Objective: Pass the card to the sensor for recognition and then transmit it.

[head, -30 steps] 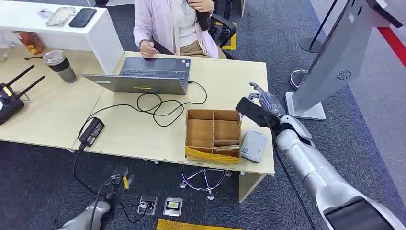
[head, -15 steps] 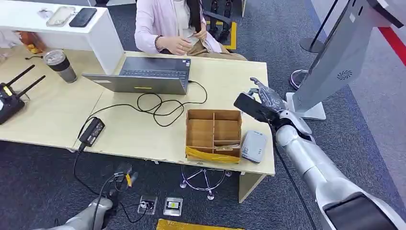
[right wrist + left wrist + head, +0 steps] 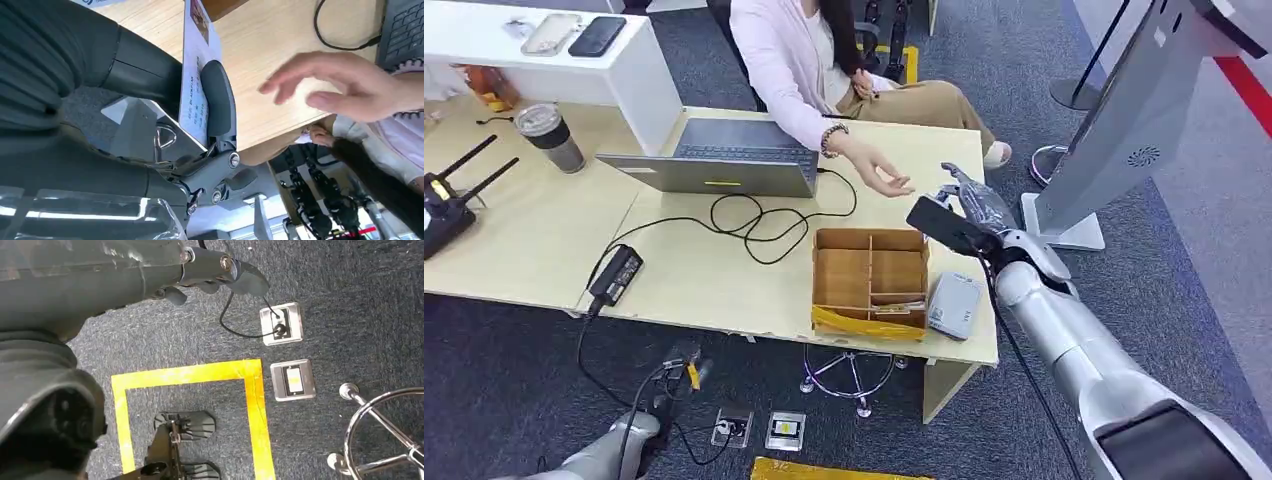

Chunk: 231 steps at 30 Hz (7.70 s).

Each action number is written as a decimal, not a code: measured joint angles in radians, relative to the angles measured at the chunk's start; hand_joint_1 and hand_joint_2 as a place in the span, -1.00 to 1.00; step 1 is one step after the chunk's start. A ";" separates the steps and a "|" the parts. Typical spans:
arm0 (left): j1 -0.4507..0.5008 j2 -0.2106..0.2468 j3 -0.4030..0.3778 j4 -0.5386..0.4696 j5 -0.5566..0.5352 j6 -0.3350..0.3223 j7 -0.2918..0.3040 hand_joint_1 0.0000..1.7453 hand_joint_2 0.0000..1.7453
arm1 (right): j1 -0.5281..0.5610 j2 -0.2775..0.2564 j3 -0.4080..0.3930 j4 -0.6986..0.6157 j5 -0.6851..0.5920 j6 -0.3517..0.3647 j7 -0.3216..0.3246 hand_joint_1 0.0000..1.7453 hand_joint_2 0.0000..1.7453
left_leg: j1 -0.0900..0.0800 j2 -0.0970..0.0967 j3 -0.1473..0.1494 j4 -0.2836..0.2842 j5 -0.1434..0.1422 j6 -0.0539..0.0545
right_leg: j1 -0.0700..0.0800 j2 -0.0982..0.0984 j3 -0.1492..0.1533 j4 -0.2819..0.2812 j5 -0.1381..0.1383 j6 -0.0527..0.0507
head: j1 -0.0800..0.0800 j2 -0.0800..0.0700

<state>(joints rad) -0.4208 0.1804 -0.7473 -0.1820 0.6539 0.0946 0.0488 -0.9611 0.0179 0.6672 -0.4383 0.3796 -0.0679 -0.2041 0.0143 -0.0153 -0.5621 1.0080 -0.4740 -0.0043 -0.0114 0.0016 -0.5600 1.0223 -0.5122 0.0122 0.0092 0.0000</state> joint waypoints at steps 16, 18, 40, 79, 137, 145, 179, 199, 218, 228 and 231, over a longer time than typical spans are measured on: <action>-0.005 -0.001 0.000 0.000 0.008 -0.001 0.000 -1.00 -1.00 | -0.017 0.020 -0.001 0.009 0.036 0.007 -0.010 1.00 1.00 | 0.000 0.000 0.000 0.000 0.000 0.000 | 0.000 0.000 0.000 0.000 0.000 0.000 | 0.000 0.000; -0.006 -0.001 0.000 0.000 0.005 -0.004 0.003 -1.00 -1.00 | -0.019 0.026 -0.001 0.009 0.039 0.011 -0.010 1.00 1.00 | 0.000 0.000 0.000 0.000 0.000 0.000 | 0.000 0.000 0.000 0.000 0.000 0.000 | 0.000 0.000; -0.017 -0.010 0.000 0.000 -0.005 -0.014 0.027 -1.00 -1.00 | -0.031 0.061 -0.013 0.018 0.032 0.046 -0.016 -1.00 -1.00 | 0.000 0.000 0.000 0.000 0.000 0.000 | 0.000 0.000 0.000 0.000 0.000 0.000 | 0.000 0.000; 0.132 0.073 0.155 0.003 0.217 0.009 -0.187 -1.00 -1.00 | 0.409 -0.397 -0.275 -0.616 -0.162 0.055 0.197 -1.00 1.00 | 0.000 -0.001 0.000 0.000 -0.001 0.001 | 0.000 -0.001 0.000 -0.001 0.000 0.000 | 0.000 0.000; 0.129 0.046 0.202 0.000 0.119 0.062 -0.197 -1.00 -1.00 | 0.610 -0.094 0.074 -0.747 0.289 -0.301 0.224 -1.00 1.00 | 0.001 0.000 -0.001 -0.001 -0.001 0.000 | 0.001 0.000 -0.001 -0.001 -0.001 -0.001 | 0.000 0.000; 0.122 0.041 0.201 0.000 0.111 0.058 -0.197 -1.00 -1.00 | 0.578 -0.049 0.072 -0.666 0.322 -0.309 0.229 -1.00 1.00 | 0.001 0.000 -0.001 -0.001 -0.001 0.000 | 0.001 0.000 -0.001 -0.001 -0.001 -0.001 | 0.000 0.000; 0.115 0.032 0.222 -0.004 0.103 0.044 -0.183 -1.00 -1.00 | 0.564 -0.034 -0.018 -0.547 0.394 -0.343 0.285 -1.00 1.00 | 0.001 0.000 -0.001 -0.001 -0.001 0.000 | 0.001 0.000 -0.001 -0.001 -0.001 -0.001 | 0.000 0.000; 0.122 0.028 0.228 -0.004 0.088 0.042 -0.183 -1.00 -1.00 | 0.567 -0.019 -0.016 -0.529 0.387 -0.292 0.248 1.00 1.00 | 0.001 0.000 -0.001 -0.001 -0.001 0.000 | 0.001 0.000 -0.001 -0.001 -0.001 -0.001 | 0.000 0.000; 0.120 0.028 0.228 -0.005 0.076 0.042 -0.183 -1.00 -1.00 | 0.567 -0.019 -0.014 -0.489 0.385 -0.297 0.253 -1.00 1.00 | 0.001 0.000 -0.001 -0.001 -0.001 0.000 | 0.001 0.000 -0.001 -0.001 -0.001 -0.001 | 0.000 0.000; 0.120 0.027 0.229 -0.005 0.067 0.043 -0.183 -1.00 -1.00 | 0.567 -0.019 -0.014 -0.462 0.364 -0.314 0.235 1.00 1.00 | 0.001 0.000 -0.001 -0.001 -0.001 0.000 | 0.001 0.000 -0.001 -0.001 -0.001 -0.001 | 0.000 0.000; 0.119 0.027 0.229 -0.005 0.066 0.043 -0.183 -1.00 -1.00 | 0.566 -0.019 -0.014 -0.455 0.364 -0.317 0.236 1.00 1.00 | 0.001 0.000 -0.001 -0.001 -0.001 0.000 | 0.001 0.000 -0.001 -0.001 -0.001 -0.001 | 0.000 0.000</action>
<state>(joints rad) -0.3013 0.2079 -0.5184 -0.1873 0.7195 0.1381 -0.1339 -0.3955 -0.0015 0.6527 -0.8934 0.7431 -0.3849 0.0317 0.0150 -0.0155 -0.5630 1.0074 -0.4746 -0.0041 -0.0106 0.0015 -0.5608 1.0215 -0.5128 0.0115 0.0092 0.0000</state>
